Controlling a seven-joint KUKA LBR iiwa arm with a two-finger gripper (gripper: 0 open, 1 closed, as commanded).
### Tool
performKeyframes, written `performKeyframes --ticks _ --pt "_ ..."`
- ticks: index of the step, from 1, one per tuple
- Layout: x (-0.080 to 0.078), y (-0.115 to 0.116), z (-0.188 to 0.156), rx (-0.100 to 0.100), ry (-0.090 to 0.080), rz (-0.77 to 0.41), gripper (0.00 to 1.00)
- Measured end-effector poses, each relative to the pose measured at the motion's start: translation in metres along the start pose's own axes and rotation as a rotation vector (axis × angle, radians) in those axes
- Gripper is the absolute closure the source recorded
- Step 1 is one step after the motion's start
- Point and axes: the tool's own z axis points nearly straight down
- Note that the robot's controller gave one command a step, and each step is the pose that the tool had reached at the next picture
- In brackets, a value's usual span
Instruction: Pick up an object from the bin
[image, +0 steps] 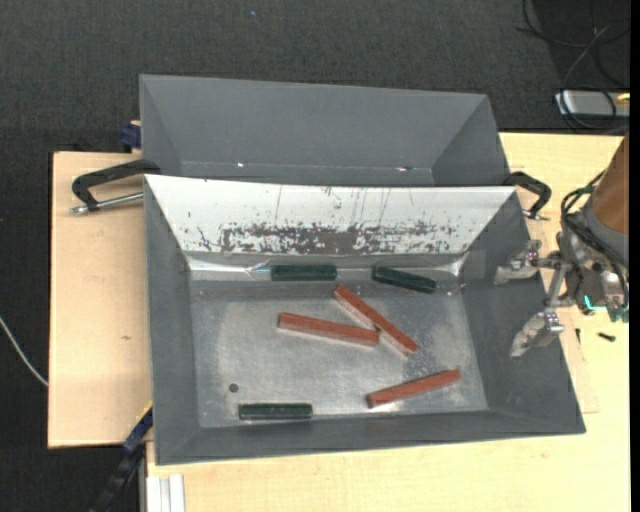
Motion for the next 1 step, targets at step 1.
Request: performKeyframes --ticks 1 --pt "-0.0018 0.0009 -0.0043 0.002 -0.009 -0.003 0.0"
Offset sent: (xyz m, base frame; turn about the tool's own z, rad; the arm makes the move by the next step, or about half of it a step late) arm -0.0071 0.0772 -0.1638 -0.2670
